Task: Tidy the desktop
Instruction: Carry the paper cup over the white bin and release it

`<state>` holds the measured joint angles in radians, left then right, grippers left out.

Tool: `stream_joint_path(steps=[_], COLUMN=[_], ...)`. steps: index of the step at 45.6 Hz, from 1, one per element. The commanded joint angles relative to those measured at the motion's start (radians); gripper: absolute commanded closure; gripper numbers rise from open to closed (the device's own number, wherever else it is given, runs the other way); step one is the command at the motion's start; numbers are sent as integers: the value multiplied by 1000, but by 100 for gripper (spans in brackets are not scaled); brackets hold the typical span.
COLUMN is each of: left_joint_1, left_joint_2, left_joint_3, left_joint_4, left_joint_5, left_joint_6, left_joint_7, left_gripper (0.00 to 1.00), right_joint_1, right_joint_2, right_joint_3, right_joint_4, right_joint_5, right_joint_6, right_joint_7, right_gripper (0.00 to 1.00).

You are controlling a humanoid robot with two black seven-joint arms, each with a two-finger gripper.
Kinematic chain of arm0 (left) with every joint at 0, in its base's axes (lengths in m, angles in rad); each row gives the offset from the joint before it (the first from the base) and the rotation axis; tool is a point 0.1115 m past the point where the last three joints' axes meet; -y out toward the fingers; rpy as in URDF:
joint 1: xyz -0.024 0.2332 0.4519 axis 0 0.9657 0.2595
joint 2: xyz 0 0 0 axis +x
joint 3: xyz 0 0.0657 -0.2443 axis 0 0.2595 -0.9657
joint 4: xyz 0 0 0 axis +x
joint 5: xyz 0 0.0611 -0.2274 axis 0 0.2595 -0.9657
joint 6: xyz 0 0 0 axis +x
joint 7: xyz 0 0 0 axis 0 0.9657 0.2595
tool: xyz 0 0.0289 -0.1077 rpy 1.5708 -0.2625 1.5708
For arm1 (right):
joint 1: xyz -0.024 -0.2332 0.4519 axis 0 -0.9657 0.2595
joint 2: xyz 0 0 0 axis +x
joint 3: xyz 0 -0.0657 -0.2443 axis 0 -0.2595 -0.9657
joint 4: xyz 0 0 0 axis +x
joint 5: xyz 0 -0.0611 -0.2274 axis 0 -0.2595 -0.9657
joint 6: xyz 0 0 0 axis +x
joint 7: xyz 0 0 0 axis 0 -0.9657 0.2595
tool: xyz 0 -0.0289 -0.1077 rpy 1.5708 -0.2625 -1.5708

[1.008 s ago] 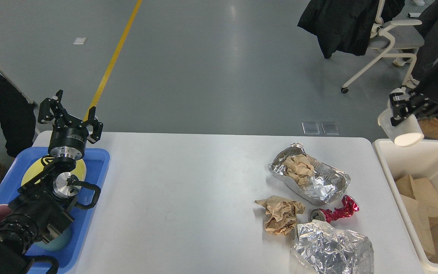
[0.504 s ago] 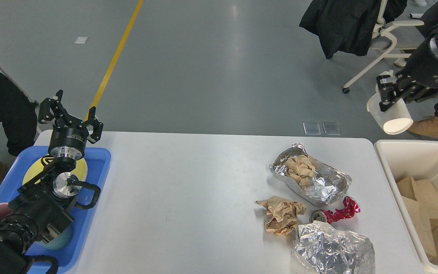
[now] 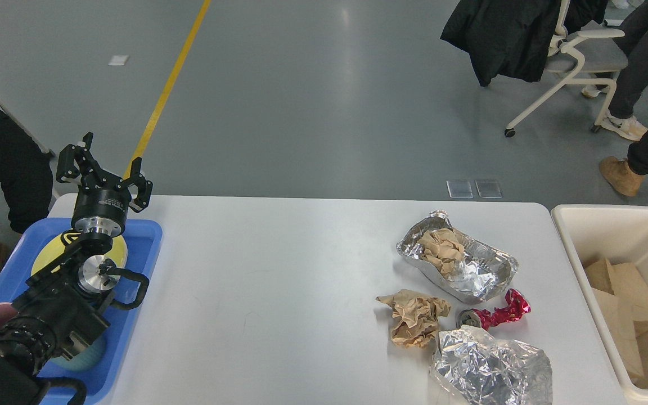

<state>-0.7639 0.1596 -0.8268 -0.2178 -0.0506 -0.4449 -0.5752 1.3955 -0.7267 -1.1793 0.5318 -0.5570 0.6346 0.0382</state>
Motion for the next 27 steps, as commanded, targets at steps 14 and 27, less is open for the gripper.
stream_joint_path(steps=[14, 27], left_joint_1=[0, 0], left_joint_2=[0, 0], left_joint_3=[0, 0], left_joint_4=[0, 0], left_joint_5=[0, 0], left_joint_6=[0, 0], left_joint_7=[0, 0], left_gripper=[4, 4], right_joint_1=[-435, -593], right_joint_2=[136, 234], right_joint_3=[44, 95], right_joint_4=[-55, -202], right_joint_5=[5, 8], right_joint_6=[-455, -461], right_joint_7=[0, 2], right_gripper=[87, 87])
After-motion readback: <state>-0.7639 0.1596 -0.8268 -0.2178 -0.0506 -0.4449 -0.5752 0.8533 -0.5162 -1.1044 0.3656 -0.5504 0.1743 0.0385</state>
